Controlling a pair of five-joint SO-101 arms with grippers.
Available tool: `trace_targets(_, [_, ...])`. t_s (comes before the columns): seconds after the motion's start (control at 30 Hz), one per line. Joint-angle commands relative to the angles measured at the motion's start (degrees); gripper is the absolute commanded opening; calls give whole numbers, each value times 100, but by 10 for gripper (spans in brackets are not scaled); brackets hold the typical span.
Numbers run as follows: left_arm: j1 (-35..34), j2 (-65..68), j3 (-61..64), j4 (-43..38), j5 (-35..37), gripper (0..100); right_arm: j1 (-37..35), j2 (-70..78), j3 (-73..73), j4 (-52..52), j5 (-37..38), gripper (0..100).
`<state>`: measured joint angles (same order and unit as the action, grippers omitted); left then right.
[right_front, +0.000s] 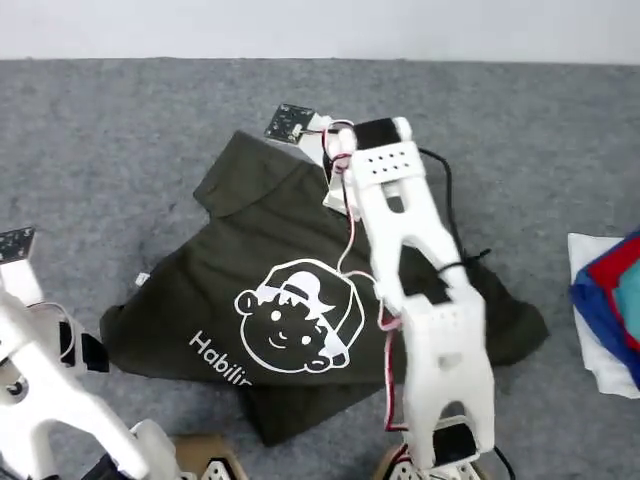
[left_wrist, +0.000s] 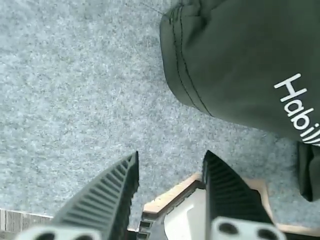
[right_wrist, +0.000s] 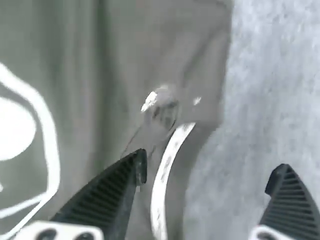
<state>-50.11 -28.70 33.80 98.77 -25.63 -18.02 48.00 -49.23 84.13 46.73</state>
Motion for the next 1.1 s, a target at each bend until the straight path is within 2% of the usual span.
trace_targets(0.0, [-35, -149, -13, 185, -35, 202, -13, 1209, -2224, 453, -53, 372])
trace_targets(0.07, [-35, -149, -13, 185, -35, 202, -13, 1824, -3068, 831, -44, 369])
trace_targets(0.13, [-35, -149, -13, 185, -35, 202, -13, 2343, -3736, 1130, -44, 322])
trace_targets(0.2, [-35, -149, -13, 185, -35, 202, -13, 2730, -4202, 1349, -44, 225])
trace_targets(0.3, [-35, -149, 4, 185, -35, 202, -4, 3020, -4615, 1516, -62, 21])
trace_targets(0.33, [-35, -149, 48, 185, -35, 202, 40, 3055, -4686, 1499, -70, 0])
trace_targets(0.4, [-35, -149, 154, 185, -35, 202, 154, 3064, -4712, 1429, -70, 46])
trace_targets(0.5, [-44, -149, 171, 185, -35, 202, 418, 3073, -4712, 1226, -53, 3])
trace_targets(0.87, [-343, -149, 163, 185, -53, 202, 1578, 3116, -4703, 409, -53, 8])
trace_targets(1.0, [-334, -149, 163, 185, -53, 202, 1508, 3029, -4721, 919, -44, 16])
trace_targets(1.07, [-316, -149, 163, 185, -53, 202, 1323, 2862, -4721, 1253, -62, 60])
